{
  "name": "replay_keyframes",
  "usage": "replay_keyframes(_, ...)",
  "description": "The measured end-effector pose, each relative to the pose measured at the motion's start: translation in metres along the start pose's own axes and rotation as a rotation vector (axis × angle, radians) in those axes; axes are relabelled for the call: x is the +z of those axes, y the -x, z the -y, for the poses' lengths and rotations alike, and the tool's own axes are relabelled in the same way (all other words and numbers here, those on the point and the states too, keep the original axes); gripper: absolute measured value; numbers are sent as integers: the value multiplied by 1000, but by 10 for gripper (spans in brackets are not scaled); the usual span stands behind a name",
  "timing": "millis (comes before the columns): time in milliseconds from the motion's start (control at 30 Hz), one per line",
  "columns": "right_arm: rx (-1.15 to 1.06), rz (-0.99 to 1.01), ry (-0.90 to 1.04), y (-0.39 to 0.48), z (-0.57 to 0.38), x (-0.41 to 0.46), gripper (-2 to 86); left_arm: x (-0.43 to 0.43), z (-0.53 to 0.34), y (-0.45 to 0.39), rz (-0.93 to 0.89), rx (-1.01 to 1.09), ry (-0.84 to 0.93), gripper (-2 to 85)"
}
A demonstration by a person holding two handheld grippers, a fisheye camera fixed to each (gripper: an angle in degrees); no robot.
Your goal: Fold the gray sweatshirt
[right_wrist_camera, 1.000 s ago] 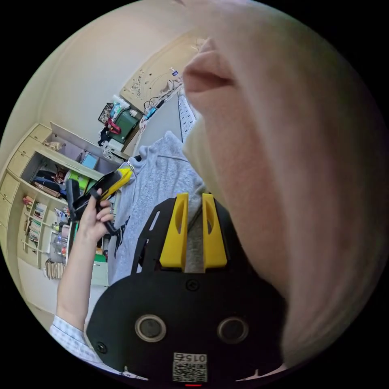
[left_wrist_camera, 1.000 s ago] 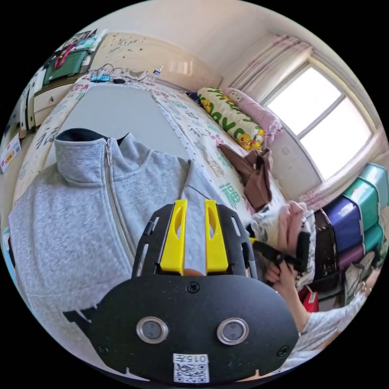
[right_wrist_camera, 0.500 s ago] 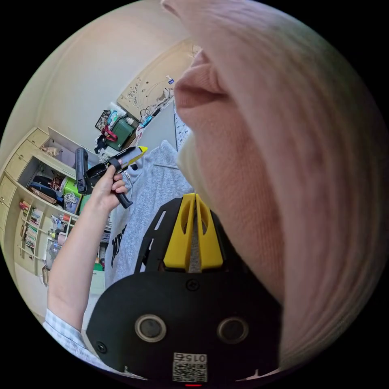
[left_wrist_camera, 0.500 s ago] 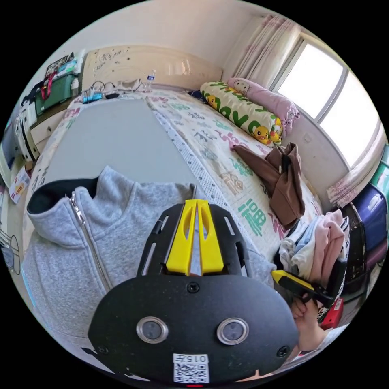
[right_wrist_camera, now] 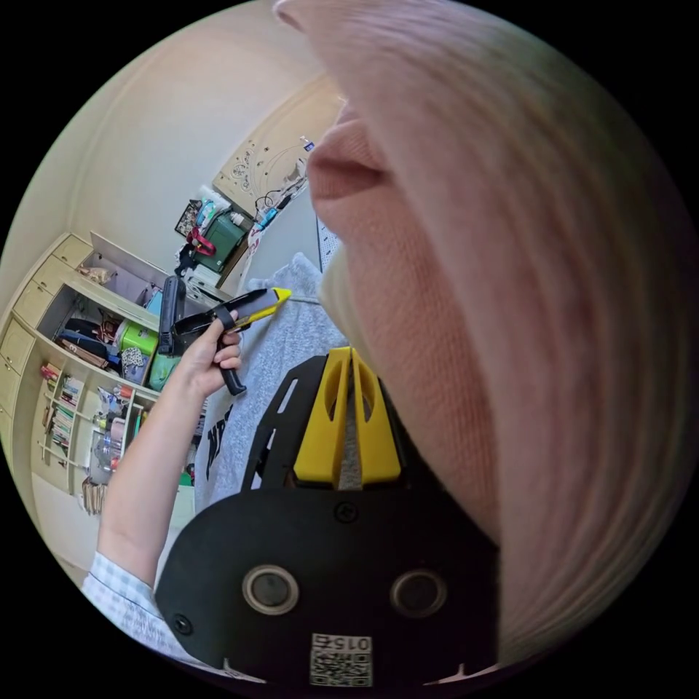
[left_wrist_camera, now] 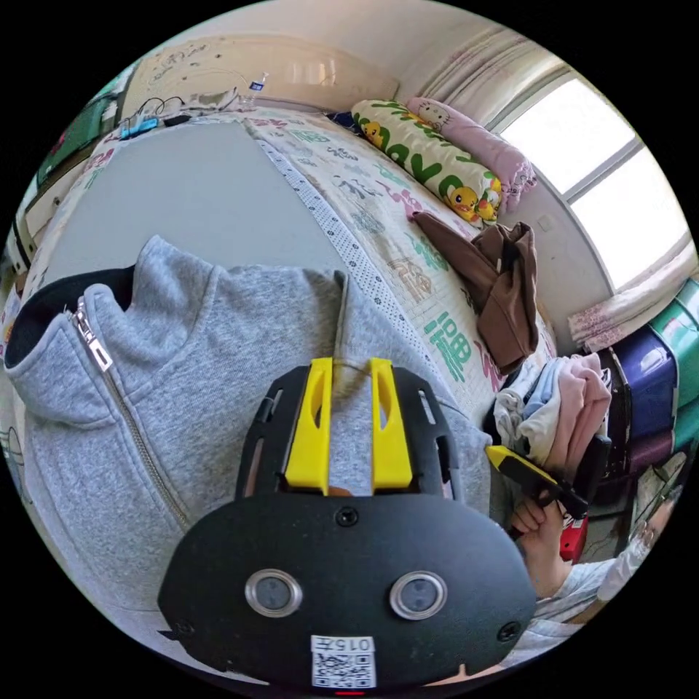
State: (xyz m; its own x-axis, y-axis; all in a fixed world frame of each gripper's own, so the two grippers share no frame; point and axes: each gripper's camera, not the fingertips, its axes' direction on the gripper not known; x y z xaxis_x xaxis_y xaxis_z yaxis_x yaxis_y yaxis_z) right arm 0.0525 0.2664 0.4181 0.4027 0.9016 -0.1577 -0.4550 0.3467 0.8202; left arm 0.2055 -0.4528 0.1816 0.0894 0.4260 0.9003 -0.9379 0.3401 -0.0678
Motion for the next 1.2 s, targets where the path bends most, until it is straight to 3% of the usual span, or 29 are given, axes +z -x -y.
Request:
replay_keyframes(233, -1, -28, -11, -20, 9, -14, -7, 0, 11, -29, 119, 70, -50, 13)
replay_keyframes(500, -26, -102, -34, -44, 33, -31, -7, 31, 20, -46, 182, 30, -37, 23)
replay_keyframes(700, -31, -106, -35, -59, 60, -48, -7, -10, -9, -41, 121, 20, -68, 45)
replay_keyframes(800, -28, -103, -35, -65, 76, -59, -7, -54, -57, -66, 155, 162, -34, 54)
replay_keyframes(967, -9, -53, -19, -74, 109, -78, -4, -115, -210, -124, 78, 391, 145, 80)
replay_keyframes(1200, -52, -66, 25, -73, 158, -97, -3, -129, -327, -147, 268, 363, 163, 87)
